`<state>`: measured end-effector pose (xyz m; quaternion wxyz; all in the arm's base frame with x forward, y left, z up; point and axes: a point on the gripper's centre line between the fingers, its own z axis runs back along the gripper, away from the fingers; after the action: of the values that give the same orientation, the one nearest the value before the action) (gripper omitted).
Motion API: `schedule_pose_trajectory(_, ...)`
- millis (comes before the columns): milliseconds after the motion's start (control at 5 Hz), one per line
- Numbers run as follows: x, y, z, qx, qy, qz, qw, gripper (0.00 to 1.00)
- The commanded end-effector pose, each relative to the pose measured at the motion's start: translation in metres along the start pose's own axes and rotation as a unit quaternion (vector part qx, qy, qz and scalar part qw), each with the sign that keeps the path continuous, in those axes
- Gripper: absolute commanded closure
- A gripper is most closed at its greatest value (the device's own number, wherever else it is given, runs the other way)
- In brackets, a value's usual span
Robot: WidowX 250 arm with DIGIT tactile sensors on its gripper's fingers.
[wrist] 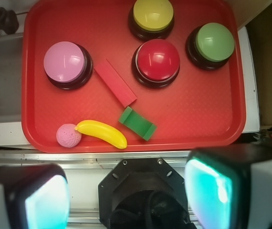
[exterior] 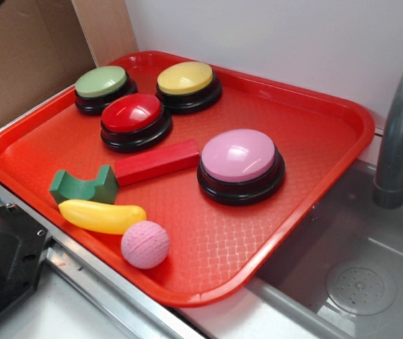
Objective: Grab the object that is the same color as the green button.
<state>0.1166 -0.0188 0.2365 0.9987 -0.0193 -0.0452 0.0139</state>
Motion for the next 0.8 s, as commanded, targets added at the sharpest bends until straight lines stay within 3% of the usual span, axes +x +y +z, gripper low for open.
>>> schedule_pose_trajectory(0,0.0,0.0,0.0,0.0,0.0,0.0,1.0,0.0)
schedule_pose_trajectory(200,0.004,0.018,-0.025,-0.02,-0.011,0.035,0.999,0.0)
schedule_pose_trajectory(600,-0.002,0.049,-0.078,-0.01,-0.015,0.119,0.993,0.0)
